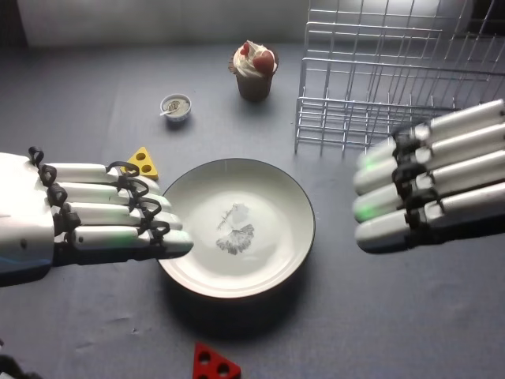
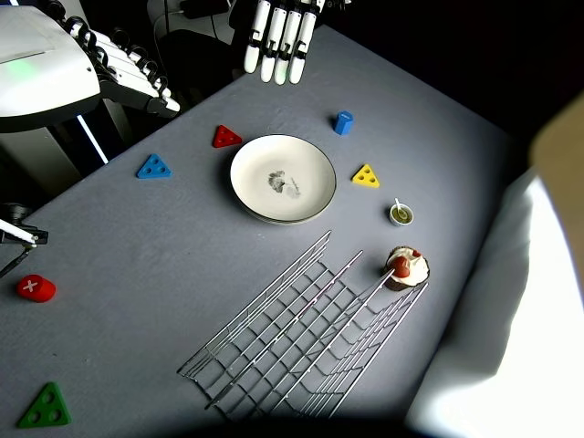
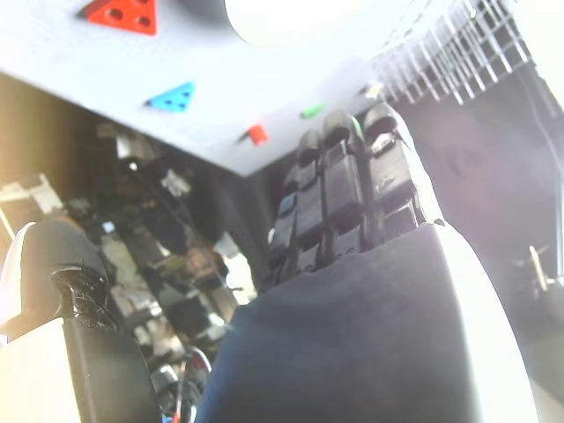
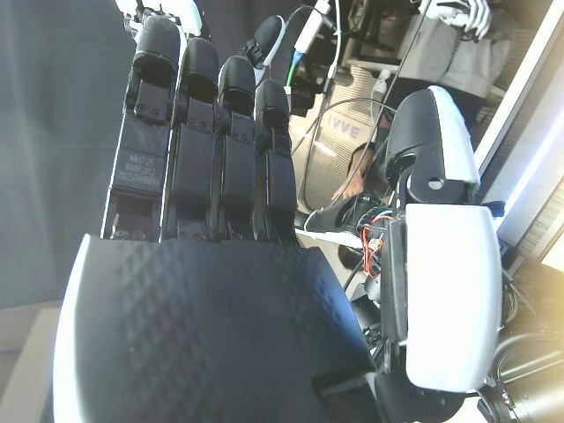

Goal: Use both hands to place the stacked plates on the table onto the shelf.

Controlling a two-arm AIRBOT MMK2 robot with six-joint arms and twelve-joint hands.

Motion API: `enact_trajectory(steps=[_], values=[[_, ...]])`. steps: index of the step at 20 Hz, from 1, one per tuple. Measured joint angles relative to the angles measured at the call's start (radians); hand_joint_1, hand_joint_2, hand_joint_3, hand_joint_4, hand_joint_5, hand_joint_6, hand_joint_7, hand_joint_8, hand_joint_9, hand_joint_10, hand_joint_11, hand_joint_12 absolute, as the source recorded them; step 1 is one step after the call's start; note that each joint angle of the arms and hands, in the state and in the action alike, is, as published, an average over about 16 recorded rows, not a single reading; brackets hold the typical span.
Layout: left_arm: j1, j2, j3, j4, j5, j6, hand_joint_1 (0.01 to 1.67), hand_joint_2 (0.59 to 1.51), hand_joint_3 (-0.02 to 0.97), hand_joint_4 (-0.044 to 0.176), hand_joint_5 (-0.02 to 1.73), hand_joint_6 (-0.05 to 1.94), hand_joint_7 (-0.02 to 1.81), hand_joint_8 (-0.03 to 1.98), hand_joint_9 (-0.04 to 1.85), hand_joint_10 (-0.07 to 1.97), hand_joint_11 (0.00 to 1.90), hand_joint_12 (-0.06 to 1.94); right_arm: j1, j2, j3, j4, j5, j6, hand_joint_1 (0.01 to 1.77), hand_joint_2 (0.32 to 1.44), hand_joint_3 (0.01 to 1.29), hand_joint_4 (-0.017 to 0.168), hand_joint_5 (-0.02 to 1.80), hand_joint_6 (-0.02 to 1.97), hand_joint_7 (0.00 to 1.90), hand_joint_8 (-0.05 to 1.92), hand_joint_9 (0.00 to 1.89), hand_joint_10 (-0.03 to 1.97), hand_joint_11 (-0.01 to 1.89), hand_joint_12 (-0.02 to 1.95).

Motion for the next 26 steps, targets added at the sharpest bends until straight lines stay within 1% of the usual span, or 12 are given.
enact_trajectory(steps=[7, 12, 20, 26], values=[[0.0, 0.001, -0.003, -0.003, -0.005, 0.0, 0.11, 0.877, 0.003, -0.004, 0.07, -0.01, 0.1, 0.0, 0.08, 0.0, 0.04, 0.17, 0.0, 0.0, 0.0, -0.001, 0.0, 0.0, 0.09, 0.94, 0.02, -0.004, 0.17, 0.02, 0.19, 0.02, 0.16, 0.01, 0.13, 0.05], [0.0, 0.002, -0.006, -0.006, -0.019, 0.0, 0.11, 0.891, -0.005, -0.004, 0.07, -0.01, 0.1, -0.01, 0.08, 0.0, 0.06, 0.14, 0.0, 0.0, -0.001, -0.003, -0.001, 0.0, 0.08, 0.95, 0.02, -0.005, 0.17, 0.01, 0.2, 0.01, 0.17, 0.0, 0.13, 0.04], [0.003, 0.003, 0.005, -0.011, -0.07, 0.0, 0.1, 0.902, -0.004, -0.004, 0.07, 0.0, 0.1, -0.01, 0.08, 0.01, 0.06, 0.12, 0.0, 0.0, -0.002, -0.007, -0.002, 0.0, 0.08, 0.95, 0.02, -0.004, 0.16, 0.01, 0.19, 0.01, 0.16, 0.0, 0.13, 0.03], [0.013, 0.003, 0.027, -0.012, -0.111, 0.0, 0.09, 0.903, -0.004, -0.005, 0.07, 0.0, 0.1, -0.01, 0.08, 0.01, 0.07, 0.1, 0.0, 0.0, -0.004, -0.009, -0.003, 0.0, 0.08, 0.95, 0.02, -0.004, 0.16, 0.01, 0.18, 0.01, 0.16, 0.0, 0.13, 0.03]])
